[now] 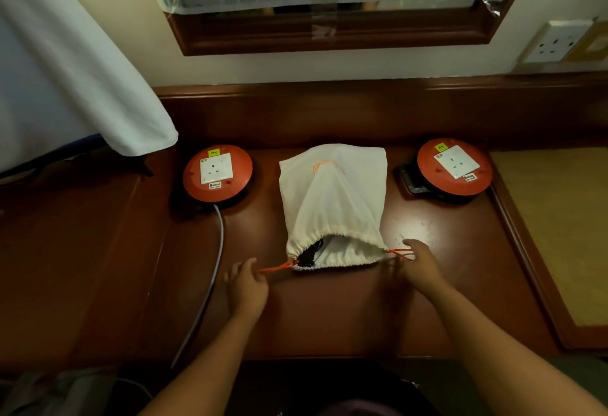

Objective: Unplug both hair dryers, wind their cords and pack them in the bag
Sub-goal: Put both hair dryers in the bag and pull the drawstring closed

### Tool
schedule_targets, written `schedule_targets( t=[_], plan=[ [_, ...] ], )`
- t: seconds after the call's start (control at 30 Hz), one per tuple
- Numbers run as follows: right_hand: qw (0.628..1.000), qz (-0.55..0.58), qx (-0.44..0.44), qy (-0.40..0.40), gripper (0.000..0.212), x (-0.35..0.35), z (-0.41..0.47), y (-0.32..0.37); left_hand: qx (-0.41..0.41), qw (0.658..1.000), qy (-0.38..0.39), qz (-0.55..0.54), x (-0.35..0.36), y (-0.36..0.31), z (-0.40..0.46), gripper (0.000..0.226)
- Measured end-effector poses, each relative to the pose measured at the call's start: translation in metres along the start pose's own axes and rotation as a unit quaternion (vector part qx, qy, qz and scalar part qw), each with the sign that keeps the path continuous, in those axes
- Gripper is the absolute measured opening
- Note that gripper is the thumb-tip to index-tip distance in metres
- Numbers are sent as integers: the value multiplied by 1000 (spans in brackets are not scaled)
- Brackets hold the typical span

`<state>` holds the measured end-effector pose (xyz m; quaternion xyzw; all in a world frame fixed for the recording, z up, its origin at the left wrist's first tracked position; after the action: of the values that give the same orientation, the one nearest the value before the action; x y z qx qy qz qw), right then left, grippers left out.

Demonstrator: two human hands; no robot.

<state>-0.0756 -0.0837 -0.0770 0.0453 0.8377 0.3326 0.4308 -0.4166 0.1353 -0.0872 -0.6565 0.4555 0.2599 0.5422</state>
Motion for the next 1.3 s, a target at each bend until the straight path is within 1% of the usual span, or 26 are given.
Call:
schedule_targets(
  t=[0.07, 0.13, 0.23, 0.3, 0.33, 0.4, 0.47, 0.5, 0.67, 0.83, 0.9, 1.0, 1.07, 1.1, 1.17, 1.2, 1.23, 1.27, 1.3],
  plan=[
    [999, -19, -30, 28, 41, 10, -3, 24, 8, 998, -2, 55, 1, -15, -4, 39],
    [997, -30, -50, 41, 31, 16, -4, 40, 35, 995, 19, 86, 8, -31, -7, 41],
    [997, -35, -38, 53, 30, 24, 3, 37, 100, 984, 79, 121, 31, -49, -11, 43],
    [997, -46, -25, 64, 28, 31, 8, 29, 107, 980, 106, 131, 42, -49, -11, 37],
    [997, -47, -14, 61, 26, 32, 10, 23, 104, 981, 107, 121, 44, -48, -10, 30],
    [999, -28, 10, 40, 18, 30, 11, 16, 101, 988, 100, 58, 41, -48, -8, 18],
    [1000, -1, 15, 23, 15, 24, 8, 15, 106, 989, 103, -8, 39, -49, -8, 19],
    [1000, 7, 10, 14, 16, 21, 8, 15, 110, 989, 101, -19, 37, -48, -8, 20],
    [1000, 17, -11, -9, 20, 1, 7, 9, 118, 990, 69, -17, 29, -38, -3, 19],
    [998, 50, 9, -47, 27, -20, 10, -8, 83, 994, 36, -61, 17, -22, 6, 17],
    [996, 53, 25, -69, 24, -31, 7, -13, 70, 995, 31, -67, 14, -13, 8, 18],
    [991, 71, 57, -100, 18, -45, 1, -20, 16, 995, 16, -94, 6, 6, 12, 19],
    [992, 51, 76, -89, 16, -43, 0, -26, -1, 994, 23, -105, 4, 18, 15, 20],
    [994, 26, 79, -68, 16, -39, 1, -27, 1, 995, 30, -98, 4, 21, 17, 21],
    [996, -11, 82, -21, 19, -26, 2, -27, 11, 997, 41, -71, 4, 23, 18, 21],
    [996, -35, 82, 5, 23, -19, 1, -27, 14, 997, 45, -56, 5, 23, 19, 20],
    [995, -60, 75, 29, 36, -11, 1, -25, 17, 998, 48, -39, 7, 22, 19, 20],
    [994, -79, 65, 44, 51, -4, 2, -21, 20, 998, 50, -24, 9, 20, 18, 25],
    [994, -84, 50, 55, 61, 2, 1, -13, 25, 998, 54, -15, 12, 16, 17, 32]
  ],
)
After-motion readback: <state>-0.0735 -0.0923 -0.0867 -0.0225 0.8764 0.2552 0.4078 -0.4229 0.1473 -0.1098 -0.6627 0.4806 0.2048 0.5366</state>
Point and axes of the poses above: each hand's wrist, its own z-axis towards the middle knuckle, its own x-axis out of the palm, y = z × x, the point moved 10 cm from there along z, towards the middle knuckle, and after that the axes turned 1 degree about -x, right-handed, at the moved point
